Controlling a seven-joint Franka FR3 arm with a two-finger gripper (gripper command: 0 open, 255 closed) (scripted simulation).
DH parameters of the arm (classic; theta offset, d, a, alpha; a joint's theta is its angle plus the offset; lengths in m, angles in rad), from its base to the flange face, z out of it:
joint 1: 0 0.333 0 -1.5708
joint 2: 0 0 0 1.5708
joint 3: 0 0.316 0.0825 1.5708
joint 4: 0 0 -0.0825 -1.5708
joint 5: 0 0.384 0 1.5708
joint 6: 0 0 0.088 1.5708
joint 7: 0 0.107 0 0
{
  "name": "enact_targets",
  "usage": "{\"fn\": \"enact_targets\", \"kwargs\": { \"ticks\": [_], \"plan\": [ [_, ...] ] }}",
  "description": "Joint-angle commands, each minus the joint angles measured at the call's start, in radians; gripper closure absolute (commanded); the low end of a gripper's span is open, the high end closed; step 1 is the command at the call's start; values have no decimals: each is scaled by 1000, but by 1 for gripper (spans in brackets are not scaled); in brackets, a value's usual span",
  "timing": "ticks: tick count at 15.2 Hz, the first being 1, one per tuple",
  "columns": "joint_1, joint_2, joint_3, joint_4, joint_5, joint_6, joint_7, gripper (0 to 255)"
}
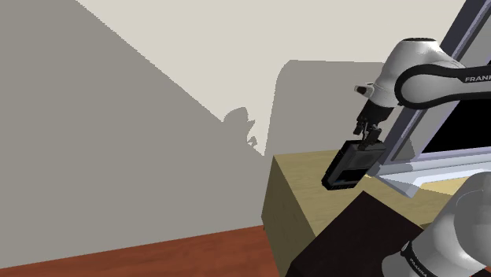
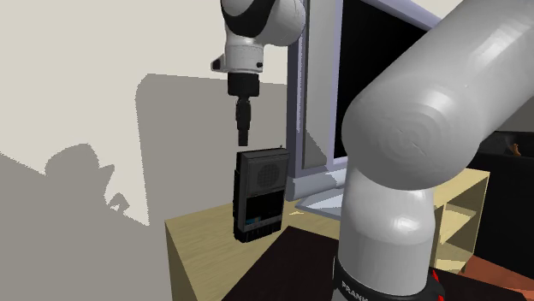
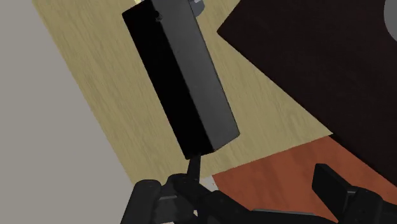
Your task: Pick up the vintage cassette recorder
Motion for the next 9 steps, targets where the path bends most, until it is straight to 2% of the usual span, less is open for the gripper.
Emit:
{"fn": "enact_targets", "kwargs": {
  "ticks": [1, 3, 9],
  "plan": [
    [20, 40, -85, -16, -50, 99, -156, 0],
    [59, 102, -172, -11, -80, 194, -298, 0],
    [67, 159, -211, -48, -98, 291, -312, 0]
  ]
}}
